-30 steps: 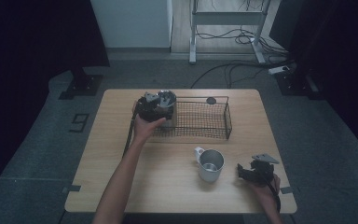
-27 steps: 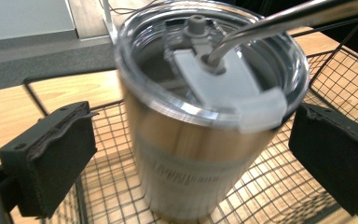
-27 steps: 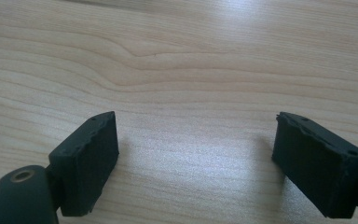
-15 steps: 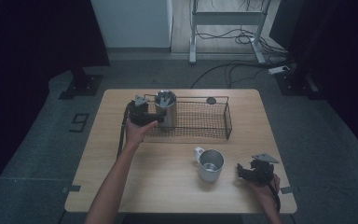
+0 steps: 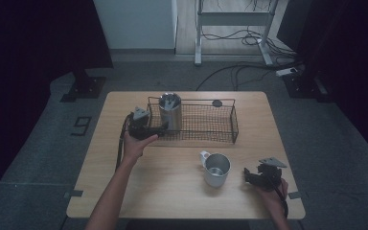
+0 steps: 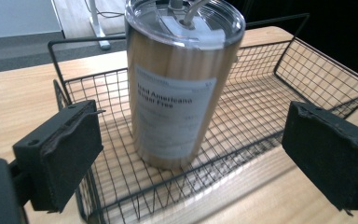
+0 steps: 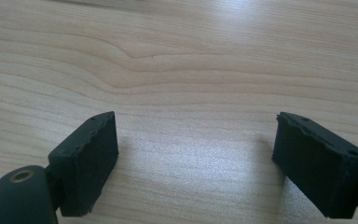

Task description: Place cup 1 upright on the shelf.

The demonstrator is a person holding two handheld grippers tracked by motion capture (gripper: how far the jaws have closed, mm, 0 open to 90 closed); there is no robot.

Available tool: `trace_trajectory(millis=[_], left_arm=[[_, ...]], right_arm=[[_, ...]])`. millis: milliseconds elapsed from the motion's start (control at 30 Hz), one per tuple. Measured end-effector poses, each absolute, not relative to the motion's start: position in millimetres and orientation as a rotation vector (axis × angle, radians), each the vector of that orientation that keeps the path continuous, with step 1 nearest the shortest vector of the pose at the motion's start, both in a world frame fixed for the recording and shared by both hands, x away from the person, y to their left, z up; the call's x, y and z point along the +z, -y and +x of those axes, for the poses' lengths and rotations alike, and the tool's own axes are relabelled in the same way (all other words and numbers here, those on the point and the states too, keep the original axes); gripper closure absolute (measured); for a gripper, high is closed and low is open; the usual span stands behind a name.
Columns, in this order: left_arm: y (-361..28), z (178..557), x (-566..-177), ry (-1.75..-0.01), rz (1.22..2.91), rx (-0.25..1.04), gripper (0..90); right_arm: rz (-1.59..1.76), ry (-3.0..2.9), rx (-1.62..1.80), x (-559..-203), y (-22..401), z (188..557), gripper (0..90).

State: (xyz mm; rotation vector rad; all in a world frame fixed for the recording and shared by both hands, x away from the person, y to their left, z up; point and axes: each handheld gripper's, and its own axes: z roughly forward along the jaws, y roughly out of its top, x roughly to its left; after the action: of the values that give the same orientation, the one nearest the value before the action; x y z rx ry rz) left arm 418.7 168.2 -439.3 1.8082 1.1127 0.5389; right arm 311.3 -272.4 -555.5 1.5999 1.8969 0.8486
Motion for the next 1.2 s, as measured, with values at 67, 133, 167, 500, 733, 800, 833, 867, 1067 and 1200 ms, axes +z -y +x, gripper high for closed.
trace_trajectory(millis=[67, 133, 167, 500, 733, 800, 833, 867, 1067, 1200], left_arm=[[-170.8, 408.2, -439.7, -1.112, 1.8, 0.541, 6.0], [-173.6, 396.5, -441.3, -1.1, 1.805, 0.546, 6.6], [-175.1, 390.8, -442.8, -1.094, 1.807, 0.541, 6.6], [-194.4, 344.0, -468.9, -1.094, 1.839, 0.484, 6.8], [-203.9, 322.7, -490.6, -1.094, 1.882, 0.485, 10.7], [-204.2, 317.3, -497.0, -1.099, 1.896, 0.487, 10.7], [-204.4, 315.1, -500.7, -1.105, 1.899, 0.48, 10.7], [-204.6, 313.5, -504.5, -1.108, 1.905, 0.469, 10.7], [-204.6, 311.6, -529.0, -1.151, 1.942, 0.433, 10.8], [-203.3, 312.9, -532.6, -1.165, 1.959, 0.449, 12.2]], right_arm=[[1.602, -1.898, 0.848, -555.4, 272.3, 311.3, 13.6], [1.602, -1.898, 0.848, -555.4, 272.4, 311.3, 13.6], [1.602, -1.898, 0.848, -555.3, 272.4, 311.3, 13.6], [1.602, -1.896, 0.847, -555.4, 272.4, 311.3, 13.7], [1.603, -1.893, 0.846, -555.4, 272.6, 311.3, 13.7], [1.605, -1.891, 0.845, -555.4, 272.7, 311.3, 13.8], [1.606, -1.89, 0.845, -555.4, 272.7, 311.3, 13.9], [1.606, -1.89, 0.845, -555.4, 272.7, 311.3, 14.0], [1.608, -1.887, 0.845, -555.4, 272.6, 311.1, 14.2], [1.609, -1.887, 0.845, -555.3, 272.6, 311.0, 14.3]])
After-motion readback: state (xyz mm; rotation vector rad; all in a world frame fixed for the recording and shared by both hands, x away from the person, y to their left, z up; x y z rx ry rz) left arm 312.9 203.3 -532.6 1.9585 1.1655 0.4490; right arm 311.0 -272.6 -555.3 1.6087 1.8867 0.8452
